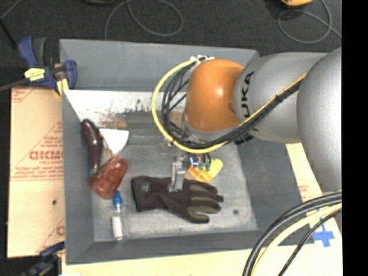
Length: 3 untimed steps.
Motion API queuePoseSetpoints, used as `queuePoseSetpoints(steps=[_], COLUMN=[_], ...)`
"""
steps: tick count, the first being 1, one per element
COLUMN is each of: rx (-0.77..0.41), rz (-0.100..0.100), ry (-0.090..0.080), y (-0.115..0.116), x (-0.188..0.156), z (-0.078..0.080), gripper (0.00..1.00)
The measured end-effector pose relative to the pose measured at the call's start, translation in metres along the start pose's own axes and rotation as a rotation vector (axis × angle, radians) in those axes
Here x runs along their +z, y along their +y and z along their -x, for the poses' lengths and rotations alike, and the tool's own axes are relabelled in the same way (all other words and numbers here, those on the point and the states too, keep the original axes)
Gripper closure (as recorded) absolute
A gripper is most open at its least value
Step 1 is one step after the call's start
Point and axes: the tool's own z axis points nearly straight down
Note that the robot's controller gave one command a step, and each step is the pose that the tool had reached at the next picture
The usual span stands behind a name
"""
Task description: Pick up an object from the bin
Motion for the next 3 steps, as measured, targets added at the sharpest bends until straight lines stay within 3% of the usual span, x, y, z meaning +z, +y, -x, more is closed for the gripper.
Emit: queuePoseSetpoints(steps=[1, 2, 3], rx=[0.001, -0.156, -0.155], rz=[0.0, 0.001, 0.001], ry=[-0.006, 0.0, 0.0], y=[0.0, -0.013, -0.013], x=[-0.004, 0.067, 0.067], z=[0.001, -0.021, -0.021], gripper=[0.0, 1.0, 1.0])
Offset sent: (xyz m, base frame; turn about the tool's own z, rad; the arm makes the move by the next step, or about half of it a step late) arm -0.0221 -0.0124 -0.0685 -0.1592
